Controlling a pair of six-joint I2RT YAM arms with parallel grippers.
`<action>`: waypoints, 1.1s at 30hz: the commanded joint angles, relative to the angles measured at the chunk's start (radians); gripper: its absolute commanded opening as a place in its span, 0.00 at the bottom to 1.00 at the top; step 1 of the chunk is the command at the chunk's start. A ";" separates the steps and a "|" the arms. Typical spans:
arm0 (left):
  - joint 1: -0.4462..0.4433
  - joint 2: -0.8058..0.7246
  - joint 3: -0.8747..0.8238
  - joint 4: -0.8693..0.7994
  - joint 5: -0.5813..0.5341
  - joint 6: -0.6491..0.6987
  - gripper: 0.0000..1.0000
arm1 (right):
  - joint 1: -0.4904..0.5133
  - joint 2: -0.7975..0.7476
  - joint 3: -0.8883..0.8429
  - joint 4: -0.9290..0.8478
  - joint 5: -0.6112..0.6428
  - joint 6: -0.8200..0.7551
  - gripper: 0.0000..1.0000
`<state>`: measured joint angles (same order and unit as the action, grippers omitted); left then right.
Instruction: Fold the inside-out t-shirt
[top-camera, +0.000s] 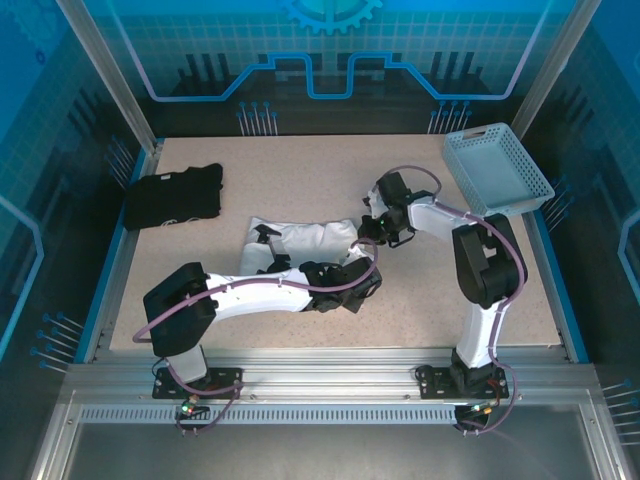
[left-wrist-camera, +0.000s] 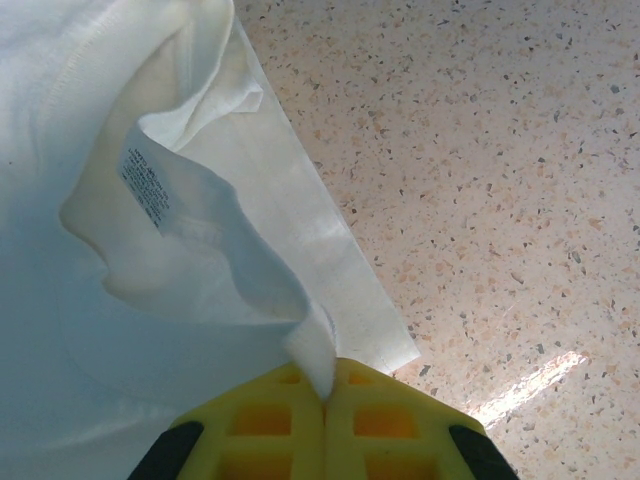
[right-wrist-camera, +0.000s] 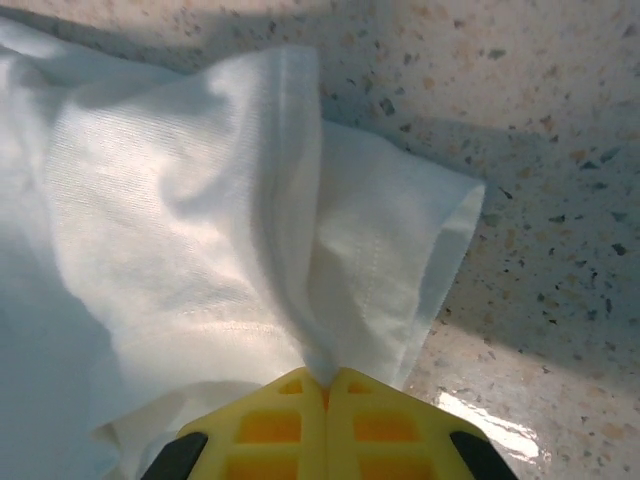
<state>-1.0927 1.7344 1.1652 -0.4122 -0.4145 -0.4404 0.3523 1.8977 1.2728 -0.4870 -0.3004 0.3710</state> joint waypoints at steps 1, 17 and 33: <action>0.007 -0.002 0.009 0.044 0.017 0.025 0.00 | 0.002 -0.047 0.067 -0.049 -0.023 -0.023 0.00; 0.014 0.286 0.208 0.172 0.034 0.084 0.09 | -0.034 0.272 0.356 -0.138 0.034 -0.064 0.10; 0.260 -0.235 -0.201 0.220 0.233 -0.031 0.68 | -0.174 -0.190 -0.004 -0.035 -0.057 -0.064 0.58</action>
<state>-0.9600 1.5894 1.0588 -0.1921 -0.2829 -0.4026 0.1642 1.8385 1.3884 -0.5377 -0.3302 0.2939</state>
